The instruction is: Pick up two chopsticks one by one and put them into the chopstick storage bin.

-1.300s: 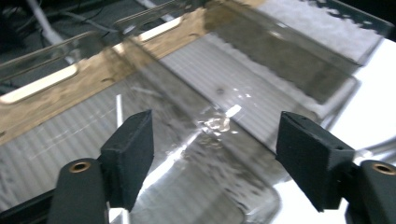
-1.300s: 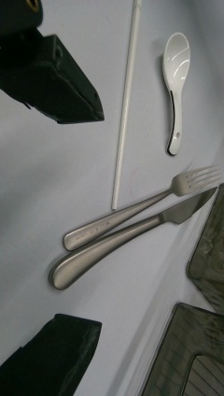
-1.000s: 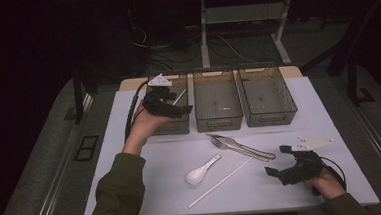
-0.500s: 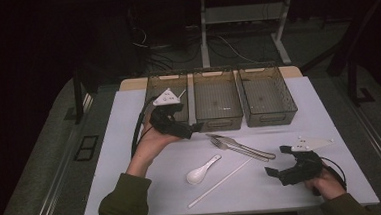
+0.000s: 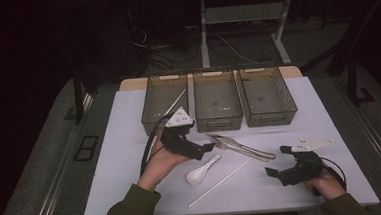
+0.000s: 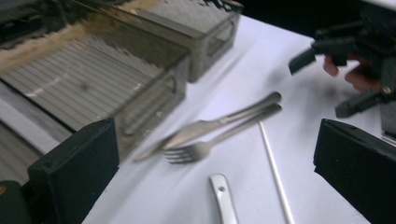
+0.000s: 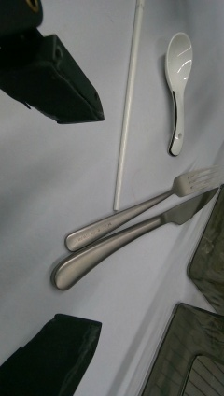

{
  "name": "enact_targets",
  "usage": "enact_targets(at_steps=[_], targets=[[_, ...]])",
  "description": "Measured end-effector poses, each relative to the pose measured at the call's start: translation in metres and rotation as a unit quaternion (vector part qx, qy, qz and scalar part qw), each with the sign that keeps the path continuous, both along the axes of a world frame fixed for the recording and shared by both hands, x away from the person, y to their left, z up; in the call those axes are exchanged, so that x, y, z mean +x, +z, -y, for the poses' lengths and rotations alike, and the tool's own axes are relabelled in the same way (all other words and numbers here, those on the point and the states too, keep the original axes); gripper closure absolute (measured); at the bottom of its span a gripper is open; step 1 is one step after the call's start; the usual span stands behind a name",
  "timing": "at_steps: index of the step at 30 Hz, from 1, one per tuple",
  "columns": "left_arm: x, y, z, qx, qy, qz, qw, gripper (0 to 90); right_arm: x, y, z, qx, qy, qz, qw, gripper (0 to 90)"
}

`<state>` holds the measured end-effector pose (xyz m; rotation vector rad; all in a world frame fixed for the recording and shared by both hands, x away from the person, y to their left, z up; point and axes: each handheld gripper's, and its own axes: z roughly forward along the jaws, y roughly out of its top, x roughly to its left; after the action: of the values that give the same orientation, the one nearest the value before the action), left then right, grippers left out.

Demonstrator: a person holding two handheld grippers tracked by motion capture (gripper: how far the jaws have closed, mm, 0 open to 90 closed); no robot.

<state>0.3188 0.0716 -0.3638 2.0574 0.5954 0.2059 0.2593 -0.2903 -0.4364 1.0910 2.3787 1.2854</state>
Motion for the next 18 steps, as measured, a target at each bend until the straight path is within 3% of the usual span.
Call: enact_targets(at_steps=[5,18], targets=[[-0.011,-0.013,0.009,0.011,-0.015,-0.013,0.9997,5.3,-0.001,0.000,0.000,0.001,-0.001,0.000,1.0000,1.6],[-0.033,-0.044,0.031,0.029,-0.041,-0.046,0.9977,38.6,-0.001,0.001,0.000,0.001,0.000,0.002,1.0000,1.7]])
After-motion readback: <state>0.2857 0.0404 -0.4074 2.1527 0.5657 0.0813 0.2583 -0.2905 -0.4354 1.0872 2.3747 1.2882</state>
